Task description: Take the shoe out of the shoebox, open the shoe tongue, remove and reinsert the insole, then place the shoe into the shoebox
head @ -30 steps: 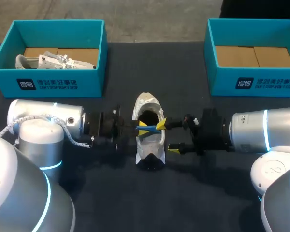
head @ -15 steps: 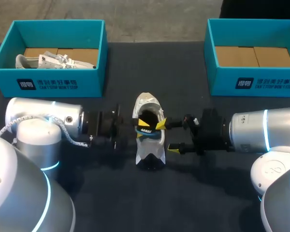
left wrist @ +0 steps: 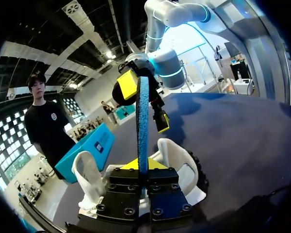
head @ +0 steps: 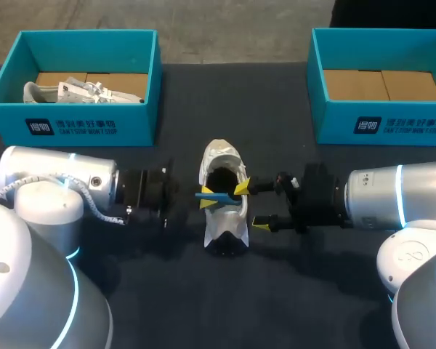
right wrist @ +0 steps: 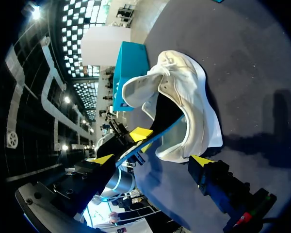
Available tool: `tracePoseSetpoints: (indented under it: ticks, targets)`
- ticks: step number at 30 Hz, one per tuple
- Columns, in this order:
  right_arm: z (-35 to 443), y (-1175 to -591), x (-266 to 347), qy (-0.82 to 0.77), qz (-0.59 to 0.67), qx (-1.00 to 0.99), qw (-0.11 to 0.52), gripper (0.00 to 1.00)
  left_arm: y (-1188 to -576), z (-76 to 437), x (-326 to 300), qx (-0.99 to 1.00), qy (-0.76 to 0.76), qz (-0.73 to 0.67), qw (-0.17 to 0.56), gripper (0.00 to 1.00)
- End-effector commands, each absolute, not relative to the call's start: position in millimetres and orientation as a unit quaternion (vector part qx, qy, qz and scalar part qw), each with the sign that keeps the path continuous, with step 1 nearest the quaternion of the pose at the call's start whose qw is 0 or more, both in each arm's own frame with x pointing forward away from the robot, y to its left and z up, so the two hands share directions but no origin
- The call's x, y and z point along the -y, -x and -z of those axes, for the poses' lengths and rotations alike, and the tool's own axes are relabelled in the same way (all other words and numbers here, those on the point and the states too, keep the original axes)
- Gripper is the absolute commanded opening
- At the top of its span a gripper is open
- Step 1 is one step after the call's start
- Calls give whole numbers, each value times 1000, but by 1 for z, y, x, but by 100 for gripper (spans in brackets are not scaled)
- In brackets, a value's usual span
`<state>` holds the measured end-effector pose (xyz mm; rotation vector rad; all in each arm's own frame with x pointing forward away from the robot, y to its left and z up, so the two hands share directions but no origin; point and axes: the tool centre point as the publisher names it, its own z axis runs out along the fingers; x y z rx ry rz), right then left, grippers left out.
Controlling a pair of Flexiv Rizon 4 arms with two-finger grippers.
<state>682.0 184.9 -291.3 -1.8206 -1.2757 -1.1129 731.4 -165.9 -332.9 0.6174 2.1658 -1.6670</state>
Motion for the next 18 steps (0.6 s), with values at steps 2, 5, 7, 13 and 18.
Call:
tracePoseSetpoints:
  ticks: [2,5,7,13,18]
  targets:
    - [290,-682,-188,696,422,486,319,100,-740,339,179,-764,-220,584,166,0]
    - [290,-682,-188,696,422,486,319,100,-744,343,181,-766,-223,578,169,0]
    - [290,-682,-188,696,422,486,319,100,-748,346,181,-768,-221,576,171,0]
    - [290,-682,-188,696,422,486,319,100,-757,351,184,-774,-213,570,172,0]
    - [290,-682,-188,696,422,486,319,100,-755,351,185,-774,-212,571,171,0]
